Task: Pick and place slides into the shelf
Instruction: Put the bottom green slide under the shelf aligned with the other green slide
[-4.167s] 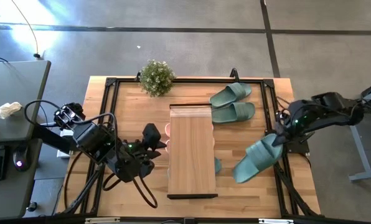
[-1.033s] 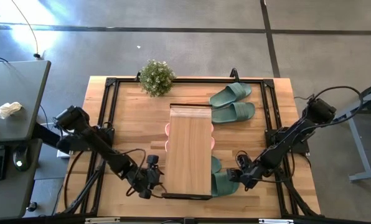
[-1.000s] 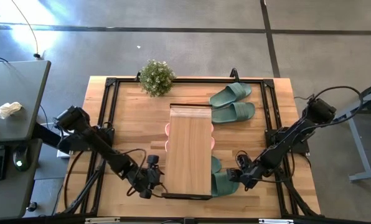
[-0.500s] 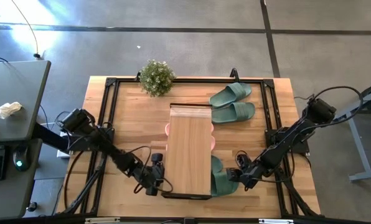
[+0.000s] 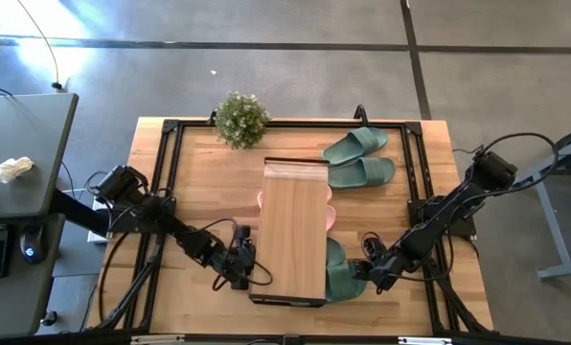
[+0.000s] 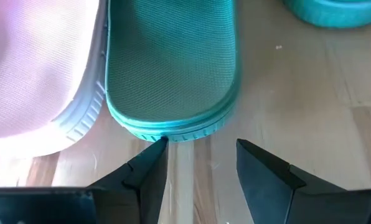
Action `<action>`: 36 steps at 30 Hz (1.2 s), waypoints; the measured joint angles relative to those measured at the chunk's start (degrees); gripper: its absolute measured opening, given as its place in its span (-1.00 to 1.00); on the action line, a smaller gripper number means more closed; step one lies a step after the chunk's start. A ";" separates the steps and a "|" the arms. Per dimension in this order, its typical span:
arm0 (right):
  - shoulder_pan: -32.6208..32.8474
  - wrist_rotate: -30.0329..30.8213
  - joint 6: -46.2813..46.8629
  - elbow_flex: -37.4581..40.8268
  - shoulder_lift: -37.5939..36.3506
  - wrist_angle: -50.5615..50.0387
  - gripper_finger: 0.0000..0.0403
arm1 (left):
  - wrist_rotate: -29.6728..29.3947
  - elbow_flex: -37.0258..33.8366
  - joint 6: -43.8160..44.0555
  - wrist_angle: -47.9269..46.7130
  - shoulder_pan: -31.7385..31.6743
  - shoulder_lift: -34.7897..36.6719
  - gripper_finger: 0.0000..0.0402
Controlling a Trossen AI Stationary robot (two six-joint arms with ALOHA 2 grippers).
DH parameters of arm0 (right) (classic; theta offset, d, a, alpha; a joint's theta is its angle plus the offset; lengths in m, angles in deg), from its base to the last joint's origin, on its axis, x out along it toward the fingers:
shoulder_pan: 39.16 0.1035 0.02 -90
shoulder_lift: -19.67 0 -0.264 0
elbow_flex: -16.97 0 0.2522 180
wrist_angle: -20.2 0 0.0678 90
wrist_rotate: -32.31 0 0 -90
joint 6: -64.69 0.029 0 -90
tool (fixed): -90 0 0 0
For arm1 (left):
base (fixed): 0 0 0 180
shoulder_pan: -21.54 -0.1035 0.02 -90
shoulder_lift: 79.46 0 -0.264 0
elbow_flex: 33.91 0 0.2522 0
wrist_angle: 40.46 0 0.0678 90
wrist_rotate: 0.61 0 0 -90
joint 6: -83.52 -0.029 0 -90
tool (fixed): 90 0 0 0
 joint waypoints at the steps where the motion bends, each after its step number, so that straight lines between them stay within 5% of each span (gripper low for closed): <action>1: 0.00 0.11 -0.02 0.00 0.00 0.39 -0.90 | -0.12 0.03 0.21 -0.23 0.00 0.00 -0.13; 6: 0.00 0.04 -0.02 0.00 0.02 0.71 -0.83 | -1.58 0.07 0.25 -0.27 1.35 0.02 -0.13; 19: -0.02 1.80 -1.08 0.02 0.04 1.57 -0.10 | -2.62 0.09 0.62 -0.45 4.70 0.07 -0.13; 36: 0.04 1.20 -1.51 0.00 -5.02 -7.44 -0.04 | -2.24 0.09 -0.45 -0.56 4.68 0.07 -0.13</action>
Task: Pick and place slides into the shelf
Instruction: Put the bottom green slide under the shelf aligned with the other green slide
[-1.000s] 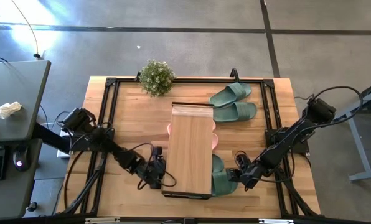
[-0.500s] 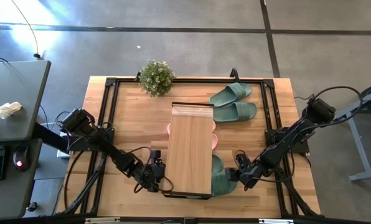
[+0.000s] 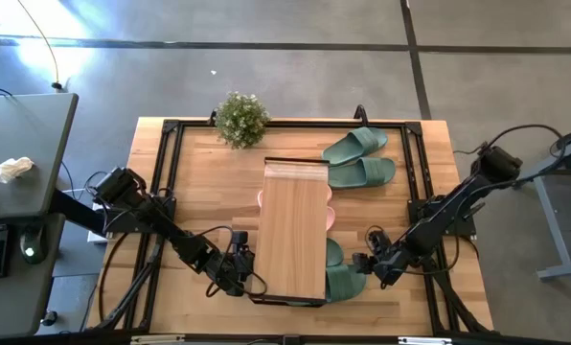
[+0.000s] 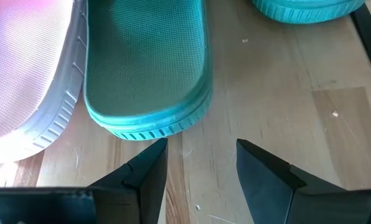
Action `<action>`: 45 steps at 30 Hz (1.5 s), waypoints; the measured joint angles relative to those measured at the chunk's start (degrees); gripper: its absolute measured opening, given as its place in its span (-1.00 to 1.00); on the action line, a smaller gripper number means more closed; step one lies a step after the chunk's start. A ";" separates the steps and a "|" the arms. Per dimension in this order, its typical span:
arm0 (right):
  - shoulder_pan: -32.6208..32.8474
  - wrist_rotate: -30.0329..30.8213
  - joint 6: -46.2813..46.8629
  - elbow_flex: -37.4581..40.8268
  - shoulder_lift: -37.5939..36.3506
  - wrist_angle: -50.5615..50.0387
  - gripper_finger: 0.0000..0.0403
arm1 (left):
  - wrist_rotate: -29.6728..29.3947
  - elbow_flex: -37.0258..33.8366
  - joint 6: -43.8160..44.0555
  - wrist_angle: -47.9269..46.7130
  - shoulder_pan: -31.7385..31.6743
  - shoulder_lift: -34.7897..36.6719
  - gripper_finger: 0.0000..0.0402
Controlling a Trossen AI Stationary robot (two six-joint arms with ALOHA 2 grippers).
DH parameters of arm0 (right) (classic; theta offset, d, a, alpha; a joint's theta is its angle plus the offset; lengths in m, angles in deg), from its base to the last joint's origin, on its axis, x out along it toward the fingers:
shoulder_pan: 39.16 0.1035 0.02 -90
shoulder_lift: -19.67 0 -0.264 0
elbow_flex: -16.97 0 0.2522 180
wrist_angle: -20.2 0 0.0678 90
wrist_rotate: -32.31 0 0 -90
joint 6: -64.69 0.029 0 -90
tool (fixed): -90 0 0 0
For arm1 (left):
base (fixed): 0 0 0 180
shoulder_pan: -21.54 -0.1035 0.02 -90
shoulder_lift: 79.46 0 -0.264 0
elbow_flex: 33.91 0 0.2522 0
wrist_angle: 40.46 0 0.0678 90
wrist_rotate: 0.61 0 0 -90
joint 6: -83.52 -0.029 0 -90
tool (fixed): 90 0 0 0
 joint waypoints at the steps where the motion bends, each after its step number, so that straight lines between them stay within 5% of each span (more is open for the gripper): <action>1: 0.00 -0.01 0.00 0.00 -1.08 -1.30 -0.04 | -0.02 0.00 0.00 0.00 0.00 0.00 -0.13; 12: 0.00 -6.35 -12.32 -0.02 -12.32 -11.46 -0.13 | 0.04 0.00 -0.06 -1.43 -0.11 0.02 -0.13; 17: 1.65 -12.44 -26.23 -0.02 -13.03 -12.36 -0.48 | 0.62 0.00 0.00 -1.66 -0.11 0.02 -0.13; 22: 6.13 -8.75 -30.31 -0.02 -12.71 -12.86 -0.95 | 1.77 0.00 0.04 -1.66 -0.11 0.02 -0.13; 26: 8.50 -2.01 -33.92 -0.04 -12.16 -12.62 -0.88 | 3.30 0.00 -0.19 -1.79 -0.11 0.02 -0.13; 35: 6.12 -1.71 -52.11 -0.07 0.07 -1.97 -0.99 | 5.31 -0.02 -0.03 -2.64 -0.11 0.02 -0.13; 45: 3.94 -0.07 -53.62 -0.07 3.93 0.05 -1.00 | 8.82 0.00 0.15 -2.22 -0.11 0.11 -0.13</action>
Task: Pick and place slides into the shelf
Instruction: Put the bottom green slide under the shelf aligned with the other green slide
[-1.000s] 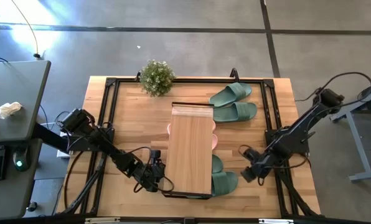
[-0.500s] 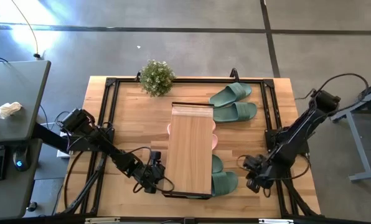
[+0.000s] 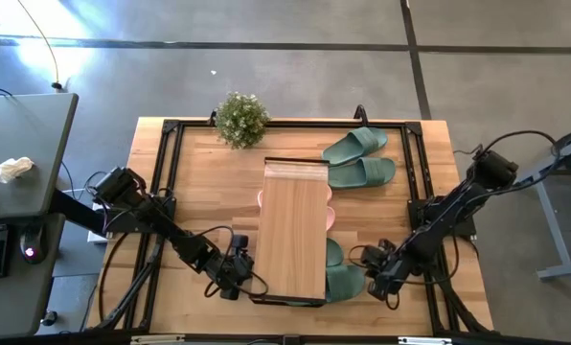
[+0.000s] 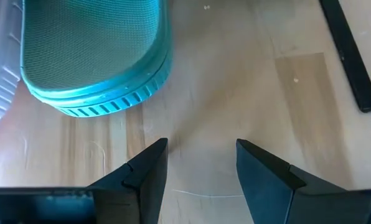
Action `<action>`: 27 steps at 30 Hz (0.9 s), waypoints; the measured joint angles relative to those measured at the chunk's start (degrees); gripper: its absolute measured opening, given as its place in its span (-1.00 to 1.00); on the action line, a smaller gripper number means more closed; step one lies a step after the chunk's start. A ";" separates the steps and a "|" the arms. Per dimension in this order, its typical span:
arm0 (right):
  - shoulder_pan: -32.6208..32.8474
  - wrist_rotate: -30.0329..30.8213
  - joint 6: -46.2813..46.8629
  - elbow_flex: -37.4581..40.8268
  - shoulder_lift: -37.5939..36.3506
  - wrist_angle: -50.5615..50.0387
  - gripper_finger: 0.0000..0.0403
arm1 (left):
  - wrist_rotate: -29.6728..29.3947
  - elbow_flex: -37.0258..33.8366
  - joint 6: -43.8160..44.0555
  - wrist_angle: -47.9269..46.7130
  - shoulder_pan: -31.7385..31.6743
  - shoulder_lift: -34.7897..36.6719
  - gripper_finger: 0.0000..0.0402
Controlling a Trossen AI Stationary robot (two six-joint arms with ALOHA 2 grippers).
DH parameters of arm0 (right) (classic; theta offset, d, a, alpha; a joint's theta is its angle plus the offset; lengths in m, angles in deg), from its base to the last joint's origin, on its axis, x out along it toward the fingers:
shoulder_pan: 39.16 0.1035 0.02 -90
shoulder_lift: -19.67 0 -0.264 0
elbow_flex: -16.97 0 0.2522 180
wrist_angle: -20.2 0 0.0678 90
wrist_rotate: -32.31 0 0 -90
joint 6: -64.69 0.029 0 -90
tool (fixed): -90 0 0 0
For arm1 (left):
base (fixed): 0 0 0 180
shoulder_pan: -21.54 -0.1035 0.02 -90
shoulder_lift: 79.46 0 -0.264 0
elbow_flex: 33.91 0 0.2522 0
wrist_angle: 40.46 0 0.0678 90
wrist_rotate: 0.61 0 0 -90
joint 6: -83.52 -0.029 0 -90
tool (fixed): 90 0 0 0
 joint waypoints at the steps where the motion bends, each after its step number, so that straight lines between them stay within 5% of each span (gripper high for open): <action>1: -0.23 -0.14 -0.64 0.00 0.00 0.68 -1.00 | 0.10 0.00 0.00 0.12 0.00 0.00 -0.13; 16: -3.77 -1.42 -6.03 0.00 0.33 7.53 -1.00 | 0.67 -0.02 -0.11 3.97 0.00 -0.07 -0.13; 27: -5.67 -2.00 -8.54 0.00 7.38 18.91 -1.00 | 0.49 -0.02 0.02 3.97 0.00 -0.07 -0.13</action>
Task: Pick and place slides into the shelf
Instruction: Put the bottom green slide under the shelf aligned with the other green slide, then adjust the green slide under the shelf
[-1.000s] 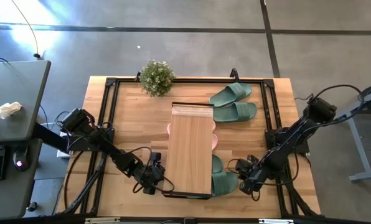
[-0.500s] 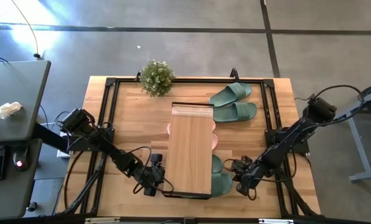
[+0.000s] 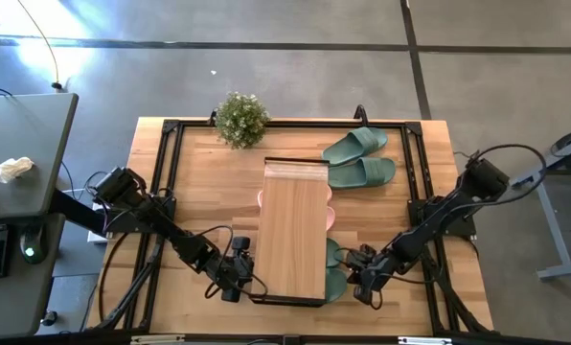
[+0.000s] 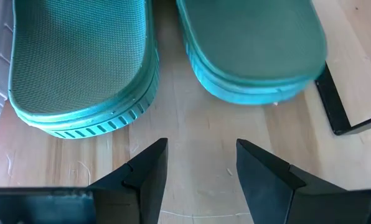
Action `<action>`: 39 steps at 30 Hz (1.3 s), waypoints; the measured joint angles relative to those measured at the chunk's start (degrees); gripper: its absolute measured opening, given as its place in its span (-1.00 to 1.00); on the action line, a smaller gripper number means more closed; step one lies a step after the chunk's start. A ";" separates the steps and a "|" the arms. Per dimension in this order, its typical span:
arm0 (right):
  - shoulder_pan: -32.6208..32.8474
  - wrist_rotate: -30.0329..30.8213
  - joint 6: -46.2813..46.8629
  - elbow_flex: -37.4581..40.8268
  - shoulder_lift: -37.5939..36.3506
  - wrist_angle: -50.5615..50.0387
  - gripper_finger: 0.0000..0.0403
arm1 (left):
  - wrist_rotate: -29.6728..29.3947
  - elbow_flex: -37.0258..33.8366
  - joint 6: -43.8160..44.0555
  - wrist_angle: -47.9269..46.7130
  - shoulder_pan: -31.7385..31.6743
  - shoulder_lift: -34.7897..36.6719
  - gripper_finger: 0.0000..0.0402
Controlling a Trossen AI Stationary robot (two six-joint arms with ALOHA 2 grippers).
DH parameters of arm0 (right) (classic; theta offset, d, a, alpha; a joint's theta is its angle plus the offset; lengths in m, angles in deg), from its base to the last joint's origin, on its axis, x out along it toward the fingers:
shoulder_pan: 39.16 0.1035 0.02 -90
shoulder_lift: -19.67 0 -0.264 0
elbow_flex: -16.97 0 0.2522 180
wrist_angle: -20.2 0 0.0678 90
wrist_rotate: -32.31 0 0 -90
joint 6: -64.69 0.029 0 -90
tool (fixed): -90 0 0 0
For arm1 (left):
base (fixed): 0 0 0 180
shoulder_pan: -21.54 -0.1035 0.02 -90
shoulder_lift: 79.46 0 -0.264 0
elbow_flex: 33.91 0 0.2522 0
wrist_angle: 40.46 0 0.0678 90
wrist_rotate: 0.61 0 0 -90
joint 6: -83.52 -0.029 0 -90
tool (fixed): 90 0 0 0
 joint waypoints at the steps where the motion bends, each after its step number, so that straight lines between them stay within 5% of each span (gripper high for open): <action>1: -0.11 0.02 0.00 0.00 0.32 0.64 -1.00 | 0.00 0.00 0.00 0.00 0.00 0.00 -0.13; 14: -1.76 1.45 -2.86 -0.02 1.71 6.76 -1.00 | -0.33 0.00 -0.04 -0.04 0.00 -0.02 -0.13; 39: -1.64 0.61 -0.61 -0.04 1.27 2.95 -1.00 | -1.27 0.00 -0.15 -2.27 0.00 0.00 -0.13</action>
